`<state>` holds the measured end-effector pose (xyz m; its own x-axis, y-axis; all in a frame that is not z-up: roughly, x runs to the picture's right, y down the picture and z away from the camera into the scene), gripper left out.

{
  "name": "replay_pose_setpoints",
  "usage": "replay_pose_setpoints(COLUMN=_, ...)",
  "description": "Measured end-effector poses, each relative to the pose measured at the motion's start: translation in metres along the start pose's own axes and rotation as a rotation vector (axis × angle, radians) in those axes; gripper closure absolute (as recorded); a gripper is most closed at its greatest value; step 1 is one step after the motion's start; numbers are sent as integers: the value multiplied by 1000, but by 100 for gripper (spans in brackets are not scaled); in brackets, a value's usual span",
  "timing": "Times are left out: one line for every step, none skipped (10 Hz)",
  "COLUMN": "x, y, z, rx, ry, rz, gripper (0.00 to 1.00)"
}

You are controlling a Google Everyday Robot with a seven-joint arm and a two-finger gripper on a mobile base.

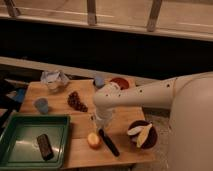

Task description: Wipe table surface with brush

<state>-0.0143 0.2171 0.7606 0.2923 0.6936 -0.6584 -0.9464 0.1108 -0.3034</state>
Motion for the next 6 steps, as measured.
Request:
replay_pose_setpoints(x=5, y=-2, z=1, rx=4, ry=2, rz=12, gripper=100)
replay_pose_setpoints(x=7, y=-10, z=1, rx=10, ry=2, rz=36, gripper=100)
replay_pose_setpoints(x=6, y=-20, z=-1, rx=14, ry=-1, rz=58, gripper=100)
replay_pose_setpoints(x=2, y=-34, z=-2, rx=20, ry=3, rz=87, gripper=100)
replay_pose_setpoints(x=-5, y=-48, z=-5, rx=22, ry=1, rz=105, gripper=100)
replay_pose_setpoints(x=-19, y=-67, z=-9, rx=19, ry=-5, rz=127, gripper=100)
